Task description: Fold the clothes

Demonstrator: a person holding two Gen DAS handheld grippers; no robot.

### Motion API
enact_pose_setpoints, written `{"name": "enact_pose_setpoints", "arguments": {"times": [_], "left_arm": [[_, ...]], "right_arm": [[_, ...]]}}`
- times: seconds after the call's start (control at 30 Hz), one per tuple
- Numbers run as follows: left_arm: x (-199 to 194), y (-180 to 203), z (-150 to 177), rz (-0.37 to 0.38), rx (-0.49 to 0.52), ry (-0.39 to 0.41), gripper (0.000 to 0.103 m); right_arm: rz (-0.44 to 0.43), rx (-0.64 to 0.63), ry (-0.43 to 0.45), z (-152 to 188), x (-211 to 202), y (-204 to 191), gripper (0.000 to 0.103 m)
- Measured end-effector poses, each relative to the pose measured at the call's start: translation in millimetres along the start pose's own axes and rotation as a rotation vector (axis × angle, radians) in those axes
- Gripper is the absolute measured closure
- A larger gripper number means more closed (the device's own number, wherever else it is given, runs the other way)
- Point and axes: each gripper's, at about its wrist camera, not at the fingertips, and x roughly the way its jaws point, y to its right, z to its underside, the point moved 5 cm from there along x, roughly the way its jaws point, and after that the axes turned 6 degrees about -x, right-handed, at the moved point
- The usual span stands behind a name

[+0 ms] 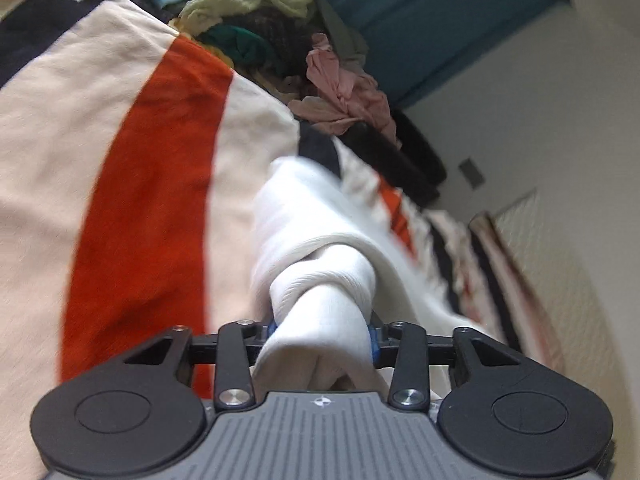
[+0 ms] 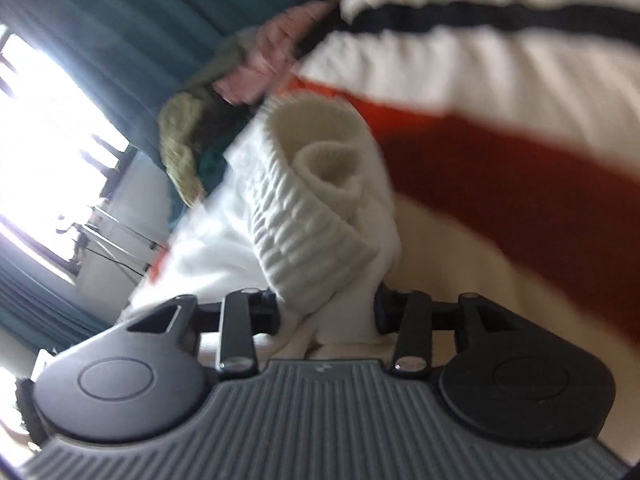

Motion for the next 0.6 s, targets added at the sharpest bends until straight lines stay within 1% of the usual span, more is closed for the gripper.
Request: {"name": "enact_pose_setpoints", "arguments": {"times": [0.03,0.07,0.13,0.23,0.33,0.37,0.47,0.53,0.6], "left_arm": [[-2,-2,6,-0.014,0.038,0.014,0.052],[-4,-2,11,-0.022,0.053,0.019,0.051],[-12,1,12,-0.041,0.059,0.015,0.049],[-36,15,7,-0.102,0.074,0.012,0.05],[-73,39,2,-0.126,0.114,0.043,0.05],[-87,49,1,-0.124,0.134,0.049,0.049],[-126,83,6,-0.11,0.199,0.043,0.047],[-153,106,11,-0.098,0.252,0.055,0.042],[-181,131,19,-0.085,0.306,0.08,0.035]], "right_arm": [[0.004,0.012,-0.007,13,-1,10,0.057],[0.012,0.025,-0.015,20,-3,15,0.056],[0.049,0.041,-0.036,16,-8,10,0.055],[0.14,0.019,-0.093,3,-27,-6,0.055],[0.18,-0.015,-0.106,-8,-58,-23,0.056],[0.186,-0.031,-0.105,-11,-69,-30,0.056],[0.164,-0.099,-0.082,-14,-105,-53,0.056],[0.131,-0.148,-0.074,-14,-128,-74,0.056],[0.103,-0.212,-0.05,-14,-154,-94,0.056]]}}
